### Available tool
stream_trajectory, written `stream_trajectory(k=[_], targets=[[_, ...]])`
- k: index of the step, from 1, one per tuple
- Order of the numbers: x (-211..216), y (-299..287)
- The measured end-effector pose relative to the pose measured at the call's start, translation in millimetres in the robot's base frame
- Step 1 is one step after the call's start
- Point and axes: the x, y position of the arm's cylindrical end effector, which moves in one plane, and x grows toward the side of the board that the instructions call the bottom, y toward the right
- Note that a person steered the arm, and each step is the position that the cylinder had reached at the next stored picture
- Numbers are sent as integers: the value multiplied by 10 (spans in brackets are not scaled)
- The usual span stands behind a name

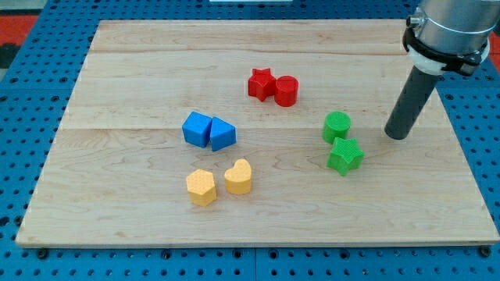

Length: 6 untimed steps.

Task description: Move the green circle above the yellow heart

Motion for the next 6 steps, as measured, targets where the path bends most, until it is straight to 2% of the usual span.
stream_trajectory(k=[1,2,3,6], targets=[[-126,-111],[73,-143],[-21,-675],[-196,-913]])
